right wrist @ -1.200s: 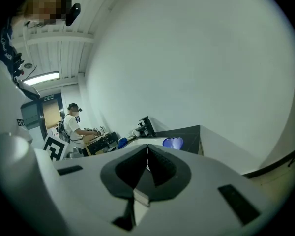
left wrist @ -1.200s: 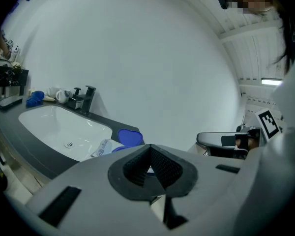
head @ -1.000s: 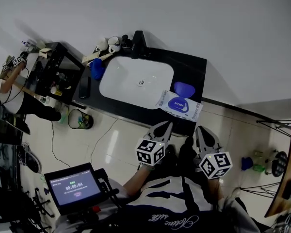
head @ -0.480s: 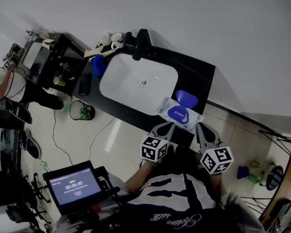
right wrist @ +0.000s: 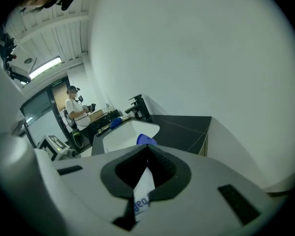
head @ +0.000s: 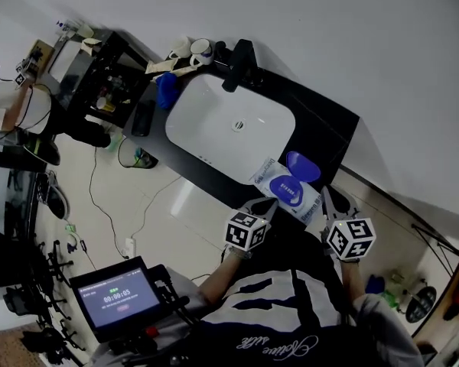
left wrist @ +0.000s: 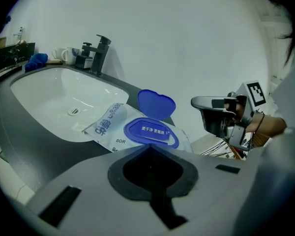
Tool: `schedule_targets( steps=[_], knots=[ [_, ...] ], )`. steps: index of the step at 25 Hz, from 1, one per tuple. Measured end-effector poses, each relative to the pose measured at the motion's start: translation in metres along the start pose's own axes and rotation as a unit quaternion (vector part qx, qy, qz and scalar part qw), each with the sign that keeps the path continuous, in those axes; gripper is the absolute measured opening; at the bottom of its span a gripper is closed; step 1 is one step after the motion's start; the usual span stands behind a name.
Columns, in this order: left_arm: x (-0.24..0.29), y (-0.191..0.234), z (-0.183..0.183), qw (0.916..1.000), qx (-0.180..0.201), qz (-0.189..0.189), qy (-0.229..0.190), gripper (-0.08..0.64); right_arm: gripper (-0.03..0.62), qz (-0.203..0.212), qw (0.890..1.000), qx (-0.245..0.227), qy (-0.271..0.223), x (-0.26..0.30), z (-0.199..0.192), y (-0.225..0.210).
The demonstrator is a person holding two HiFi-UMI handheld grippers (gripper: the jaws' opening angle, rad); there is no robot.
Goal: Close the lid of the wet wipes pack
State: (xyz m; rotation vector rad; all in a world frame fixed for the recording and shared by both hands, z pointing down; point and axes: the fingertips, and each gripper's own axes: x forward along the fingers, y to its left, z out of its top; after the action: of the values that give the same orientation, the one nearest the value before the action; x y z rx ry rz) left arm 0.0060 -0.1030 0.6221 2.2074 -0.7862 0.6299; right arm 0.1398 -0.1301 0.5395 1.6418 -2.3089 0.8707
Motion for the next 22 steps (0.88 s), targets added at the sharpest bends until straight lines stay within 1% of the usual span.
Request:
schedule_targets(
  steps=[2,5,7,9,14,17,19,22],
  knots=[
    [0.002,0.002,0.0,1.0,0.0,0.003,0.004,0.001,-0.002,-0.003,1.0,-0.008,0.017,0.015,-0.004,-0.013],
    [0.002,0.004,0.0,0.9999,0.0,0.007,0.008,0.0,-0.002,-0.007,0.999,-0.007,0.036,0.037,-0.009,-0.031],
    [0.002,0.006,-0.001,0.9999,-0.004,0.009,0.009,0.001,-0.002,-0.001,0.999,-0.005,0.051,0.05,-0.015,-0.038],
    [0.003,0.009,-0.001,0.9999,-0.008,0.012,0.008,0.0,-0.002,0.015,0.998,-0.007,0.064,0.06,-0.018,-0.036],
    [0.002,0.013,-0.001,0.9998,-0.011,0.016,0.007,0.0,-0.002,0.06,0.996,-0.008,0.072,0.064,-0.018,-0.011],
    [0.002,0.015,-0.001,0.9998,-0.016,0.014,0.006,0.001,-0.002,0.091,0.992,-0.014,0.085,0.06,-0.026,0.011],
    [0.002,0.015,-0.001,0.9998,-0.018,0.012,0.004,0.0,-0.002,0.111,0.989,-0.028,0.098,0.059,-0.034,0.026],
    [0.003,0.016,-0.001,0.9997,-0.025,0.008,0.0,0.0,-0.002,0.132,0.982,-0.063,0.122,0.059,-0.05,0.043]
  ],
)
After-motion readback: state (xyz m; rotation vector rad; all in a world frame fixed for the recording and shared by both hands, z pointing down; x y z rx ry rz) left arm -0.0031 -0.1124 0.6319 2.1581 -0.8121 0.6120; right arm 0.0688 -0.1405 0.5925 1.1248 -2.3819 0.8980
